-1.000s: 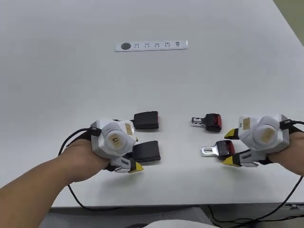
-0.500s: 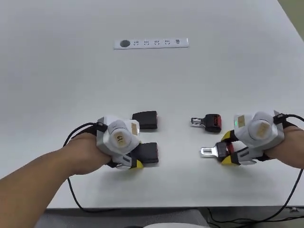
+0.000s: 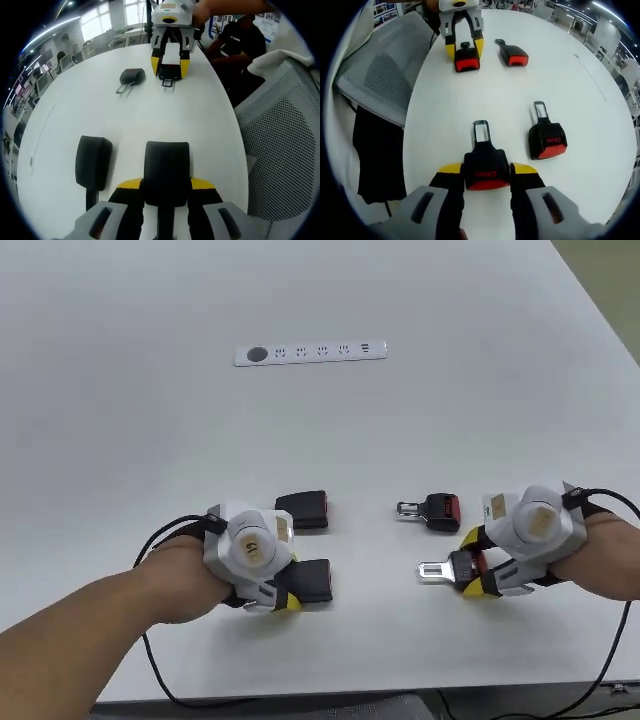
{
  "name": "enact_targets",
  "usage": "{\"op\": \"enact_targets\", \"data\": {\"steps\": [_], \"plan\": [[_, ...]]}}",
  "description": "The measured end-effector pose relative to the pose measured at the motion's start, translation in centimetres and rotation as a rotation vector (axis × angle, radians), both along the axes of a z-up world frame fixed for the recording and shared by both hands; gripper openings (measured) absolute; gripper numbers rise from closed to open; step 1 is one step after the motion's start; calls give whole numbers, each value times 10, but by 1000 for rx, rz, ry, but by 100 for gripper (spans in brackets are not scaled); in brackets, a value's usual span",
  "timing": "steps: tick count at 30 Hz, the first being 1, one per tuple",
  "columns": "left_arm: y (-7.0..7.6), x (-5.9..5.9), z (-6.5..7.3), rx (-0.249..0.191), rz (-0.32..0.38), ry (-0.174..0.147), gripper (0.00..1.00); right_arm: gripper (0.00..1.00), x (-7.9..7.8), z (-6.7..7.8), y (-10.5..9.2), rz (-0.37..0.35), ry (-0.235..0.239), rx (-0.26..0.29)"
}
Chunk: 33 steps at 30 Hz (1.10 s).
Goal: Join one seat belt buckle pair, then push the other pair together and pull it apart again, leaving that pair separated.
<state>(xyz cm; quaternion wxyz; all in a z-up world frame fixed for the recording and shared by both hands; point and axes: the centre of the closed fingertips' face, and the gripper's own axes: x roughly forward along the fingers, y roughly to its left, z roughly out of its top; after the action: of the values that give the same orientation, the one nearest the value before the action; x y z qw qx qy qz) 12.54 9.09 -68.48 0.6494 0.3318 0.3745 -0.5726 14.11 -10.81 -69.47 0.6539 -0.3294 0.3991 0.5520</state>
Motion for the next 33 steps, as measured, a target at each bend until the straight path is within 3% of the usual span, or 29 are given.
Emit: {"op": "enact_targets", "data": {"steps": [7, 13, 23, 33], "plan": [[3, 3, -4, 29, -8, 7, 34, 34, -4, 0, 10, -9, -13, 9], [4, 4, -5, 21, -12, -3, 34, 34, -8, 0, 33, -7, -29, 23], [5, 5, -8, 36, -15, -5, 34, 34, -15, -1, 92, 9, -35, 77], [4, 5, -9, 42, -13, 0, 34, 34, -10, 2, 122, 21, -77, 69]]}}
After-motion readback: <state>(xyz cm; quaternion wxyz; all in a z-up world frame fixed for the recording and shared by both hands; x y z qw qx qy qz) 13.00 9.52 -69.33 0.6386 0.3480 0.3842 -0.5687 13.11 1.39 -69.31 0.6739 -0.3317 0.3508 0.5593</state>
